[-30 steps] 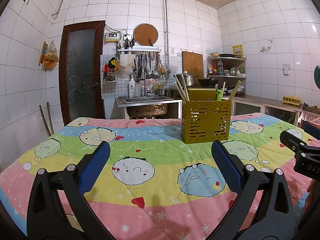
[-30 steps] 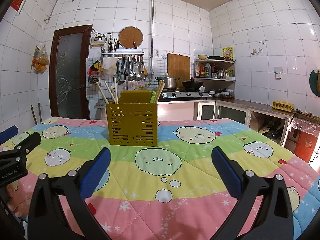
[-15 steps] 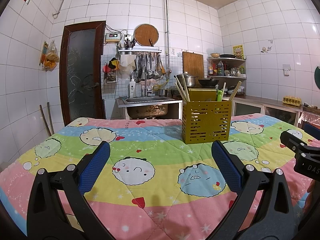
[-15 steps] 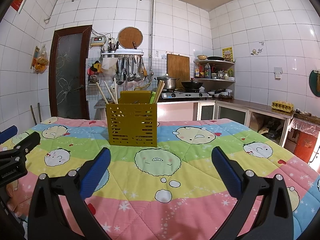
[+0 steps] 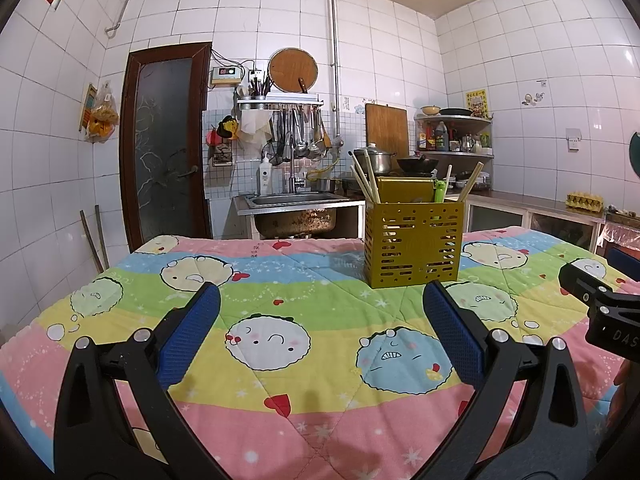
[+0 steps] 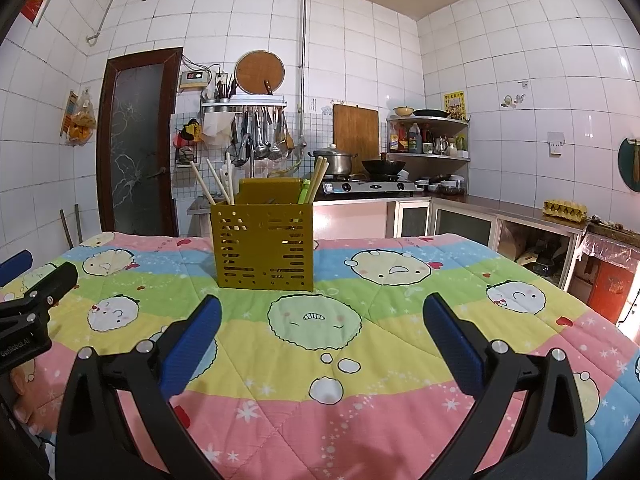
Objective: Organize utensils
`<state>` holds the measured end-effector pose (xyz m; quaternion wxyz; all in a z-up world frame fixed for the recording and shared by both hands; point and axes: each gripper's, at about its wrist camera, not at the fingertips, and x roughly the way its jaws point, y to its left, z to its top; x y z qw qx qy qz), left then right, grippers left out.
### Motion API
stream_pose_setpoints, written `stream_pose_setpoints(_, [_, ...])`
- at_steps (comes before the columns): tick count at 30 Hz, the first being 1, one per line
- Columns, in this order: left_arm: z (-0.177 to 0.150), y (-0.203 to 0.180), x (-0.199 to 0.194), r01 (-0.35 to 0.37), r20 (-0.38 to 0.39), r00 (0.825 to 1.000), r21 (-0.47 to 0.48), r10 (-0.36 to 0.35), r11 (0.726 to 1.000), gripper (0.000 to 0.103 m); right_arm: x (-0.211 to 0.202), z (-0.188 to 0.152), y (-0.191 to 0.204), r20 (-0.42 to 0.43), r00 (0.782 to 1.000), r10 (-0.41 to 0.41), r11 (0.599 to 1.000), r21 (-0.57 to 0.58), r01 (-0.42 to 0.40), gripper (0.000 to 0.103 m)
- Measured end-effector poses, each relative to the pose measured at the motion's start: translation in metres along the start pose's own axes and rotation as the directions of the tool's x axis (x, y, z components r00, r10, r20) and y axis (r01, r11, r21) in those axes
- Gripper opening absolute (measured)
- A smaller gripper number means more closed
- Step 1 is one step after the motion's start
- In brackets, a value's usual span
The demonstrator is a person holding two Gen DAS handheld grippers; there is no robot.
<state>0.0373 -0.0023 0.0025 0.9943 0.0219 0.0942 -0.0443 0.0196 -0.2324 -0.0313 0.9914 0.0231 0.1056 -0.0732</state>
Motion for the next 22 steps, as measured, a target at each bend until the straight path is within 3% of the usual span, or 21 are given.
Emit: stream_pose_setpoints(22, [-0.0025, -0.0061, -0.0023, -0.008, 0.001, 1.0, 0.003, 0.008, 1.0, 0.098, 0.0007, -0.0018, 0.0096, -0.001, 1.0, -0.01, 1.0, -0.001, 0.01, 0.099])
